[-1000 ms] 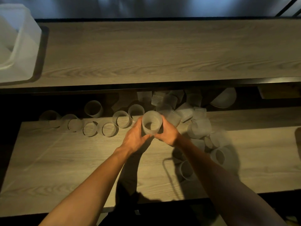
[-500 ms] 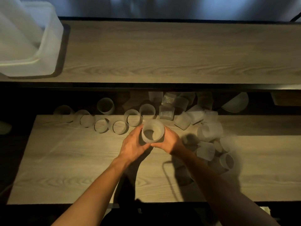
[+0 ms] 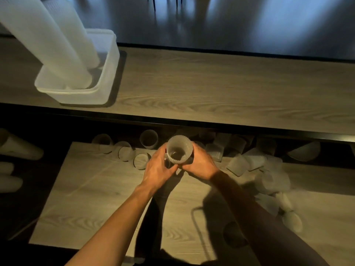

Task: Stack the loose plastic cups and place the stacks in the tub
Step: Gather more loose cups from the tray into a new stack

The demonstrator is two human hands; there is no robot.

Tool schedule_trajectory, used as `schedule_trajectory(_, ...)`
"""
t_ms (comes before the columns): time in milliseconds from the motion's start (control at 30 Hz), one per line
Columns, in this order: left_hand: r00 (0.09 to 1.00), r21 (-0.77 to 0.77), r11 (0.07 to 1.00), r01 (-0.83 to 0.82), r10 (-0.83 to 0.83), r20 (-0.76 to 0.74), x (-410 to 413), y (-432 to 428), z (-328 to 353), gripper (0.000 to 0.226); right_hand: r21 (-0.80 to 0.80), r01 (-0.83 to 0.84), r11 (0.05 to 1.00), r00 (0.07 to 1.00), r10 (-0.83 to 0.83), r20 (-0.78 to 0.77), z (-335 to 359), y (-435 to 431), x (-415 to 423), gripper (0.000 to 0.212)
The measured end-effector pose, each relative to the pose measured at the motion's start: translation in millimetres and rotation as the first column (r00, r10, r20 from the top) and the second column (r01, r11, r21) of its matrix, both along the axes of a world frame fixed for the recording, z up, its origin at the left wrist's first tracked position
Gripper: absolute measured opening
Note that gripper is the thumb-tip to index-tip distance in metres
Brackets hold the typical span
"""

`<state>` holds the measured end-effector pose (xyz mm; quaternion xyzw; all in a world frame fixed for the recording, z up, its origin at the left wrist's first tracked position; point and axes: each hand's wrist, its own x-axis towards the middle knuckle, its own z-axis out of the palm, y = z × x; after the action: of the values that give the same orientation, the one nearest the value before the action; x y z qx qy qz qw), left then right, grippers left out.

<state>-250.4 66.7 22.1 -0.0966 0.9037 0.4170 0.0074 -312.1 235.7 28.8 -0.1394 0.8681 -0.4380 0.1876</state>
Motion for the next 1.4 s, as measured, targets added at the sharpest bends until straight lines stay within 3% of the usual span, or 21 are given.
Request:
schedule_trajectory(467, 0.995, -0.053, 0.998, 0.015, -0.01, 0.096, -25, -1, -5, 0.081, 0.139, -0.022, 0.99, 0.987, 0.0, 0.159, -20, 0, -31, 0.07)
schedule_trajectory(600, 0.992, -0.057, 0.998, 0.03, -0.023, 0.121, -28, 2, -7, 0.083, 0.105, -0.02, 0.994, 0.984, 0.001, 0.176, -20, 8, -29, 0.08)
schedule_trajectory(700, 0.99, -0.069, 0.996, 0.056, -0.046, 0.132, -26, 5, -9, 0.085, 0.061, -0.035, 0.998, 0.991, 0.027, 0.128, -24, 18, -23, 0.087)
schedule_trajectory(800, 0.983, -0.027, 0.998, 0.064, -0.058, 0.174, -21, 8, -13, 0.087, 0.131, -0.068, 0.989, 0.995, 0.057, 0.084, -28, 20, -18, 0.083)
schedule_trajectory(1033, 0.975, 0.006, 0.998, 0.069, -0.069, 0.212, -17, 12, -27, 0.092, 0.274, -0.081, 0.958, 0.968, 0.141, -0.208, -44, 16, -10, 0.087)
schedule_trajectory(1267, 0.983, 0.042, 0.997, 0.063, -0.069, 0.168, -7, 6, -18, 0.087, 0.115, -0.071, 0.991, 0.975, 0.093, -0.204, -39, 12, 2, 0.082)
schedule_trajectory(1400, 0.992, 0.041, 0.999, 0.005, -0.01, 0.126, 7, -7, -6, 0.086, 0.036, -0.065, 0.997, 0.995, 0.067, -0.073, -21, -6, 6, 0.085)
